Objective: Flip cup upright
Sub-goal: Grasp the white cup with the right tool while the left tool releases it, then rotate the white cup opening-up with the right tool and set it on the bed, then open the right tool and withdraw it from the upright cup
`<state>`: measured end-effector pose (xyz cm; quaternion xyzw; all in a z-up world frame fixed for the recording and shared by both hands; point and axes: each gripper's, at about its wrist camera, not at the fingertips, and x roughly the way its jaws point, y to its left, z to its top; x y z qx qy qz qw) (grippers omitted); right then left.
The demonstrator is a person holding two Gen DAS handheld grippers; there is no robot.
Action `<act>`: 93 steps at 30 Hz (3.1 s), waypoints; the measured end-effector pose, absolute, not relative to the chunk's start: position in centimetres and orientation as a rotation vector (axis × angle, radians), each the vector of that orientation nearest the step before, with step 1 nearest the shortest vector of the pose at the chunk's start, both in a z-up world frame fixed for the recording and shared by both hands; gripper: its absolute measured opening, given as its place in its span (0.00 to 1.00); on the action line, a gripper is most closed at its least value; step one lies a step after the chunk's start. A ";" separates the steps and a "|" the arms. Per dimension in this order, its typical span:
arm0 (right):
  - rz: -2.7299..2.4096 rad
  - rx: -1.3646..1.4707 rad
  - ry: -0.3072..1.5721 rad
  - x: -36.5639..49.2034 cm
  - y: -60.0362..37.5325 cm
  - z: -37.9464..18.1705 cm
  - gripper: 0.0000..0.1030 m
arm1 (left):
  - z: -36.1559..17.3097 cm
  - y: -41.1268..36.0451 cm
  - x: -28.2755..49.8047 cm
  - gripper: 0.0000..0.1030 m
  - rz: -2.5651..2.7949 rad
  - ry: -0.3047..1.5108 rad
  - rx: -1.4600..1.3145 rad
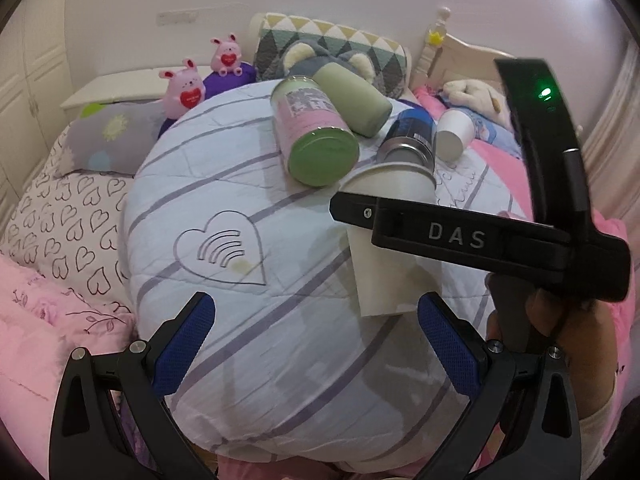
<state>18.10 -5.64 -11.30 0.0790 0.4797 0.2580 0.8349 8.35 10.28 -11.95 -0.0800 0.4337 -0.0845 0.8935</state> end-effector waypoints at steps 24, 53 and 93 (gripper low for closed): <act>0.398 0.031 0.796 17.4 -9.3 -9.2 0.74 | -14.2 5.3 12.5 1.00 -0.158 0.953 -0.134; 0.476 -0.010 0.687 12.5 -8.9 -8.7 0.77 | -14.0 4.6 10.2 1.00 -0.144 0.911 -0.081; 0.347 0.111 0.433 4.7 -22.9 -0.4 0.79 | -3.1 -3.5 3.4 1.00 -0.060 0.626 0.127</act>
